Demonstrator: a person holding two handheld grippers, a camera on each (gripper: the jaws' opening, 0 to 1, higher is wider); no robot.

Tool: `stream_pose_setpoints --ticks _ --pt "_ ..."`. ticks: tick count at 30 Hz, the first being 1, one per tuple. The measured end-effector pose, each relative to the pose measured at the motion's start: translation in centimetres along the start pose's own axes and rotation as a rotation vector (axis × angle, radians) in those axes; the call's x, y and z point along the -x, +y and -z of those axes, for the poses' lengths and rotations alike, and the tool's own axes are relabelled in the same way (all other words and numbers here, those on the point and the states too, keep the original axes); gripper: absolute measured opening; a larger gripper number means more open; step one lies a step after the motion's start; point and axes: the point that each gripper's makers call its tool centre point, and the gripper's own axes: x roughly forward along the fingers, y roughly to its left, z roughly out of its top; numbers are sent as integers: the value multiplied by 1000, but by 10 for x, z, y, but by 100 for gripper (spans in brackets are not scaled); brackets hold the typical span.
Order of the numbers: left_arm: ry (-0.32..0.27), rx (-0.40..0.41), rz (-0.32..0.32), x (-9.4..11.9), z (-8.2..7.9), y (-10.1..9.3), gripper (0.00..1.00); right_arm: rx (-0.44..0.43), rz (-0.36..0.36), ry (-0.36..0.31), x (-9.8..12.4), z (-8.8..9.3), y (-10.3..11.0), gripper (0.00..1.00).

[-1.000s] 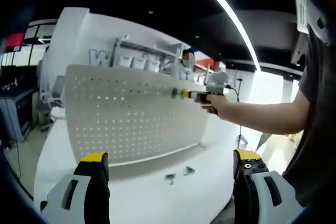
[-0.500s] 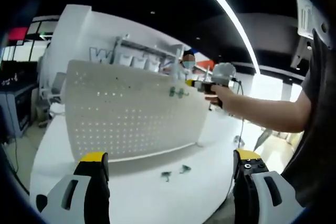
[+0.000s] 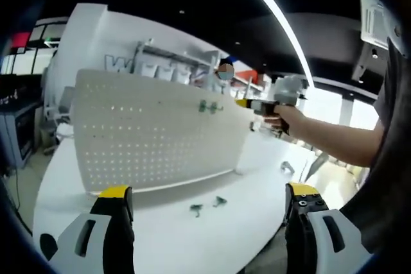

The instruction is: Insert the hook assembly into the mounting plate slot until the hook locks in place.

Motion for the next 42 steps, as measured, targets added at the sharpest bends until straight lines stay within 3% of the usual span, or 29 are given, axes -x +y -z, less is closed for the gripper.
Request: stream_pose_setpoints --ticks 8,18,35,42 --pt "22 7 9 0 10 -8 100 28 -68 34 28 16 30 17" --pt "44 6 21 1 17 -19 99 46 -174 109 62 52 74 17" --pt "62 46 -66 17 21 -38 99 43 -345 228 112 101 112 18" --pt "67 43 -85 8 15 -49 99 49 -402 278 133 120 116 18"
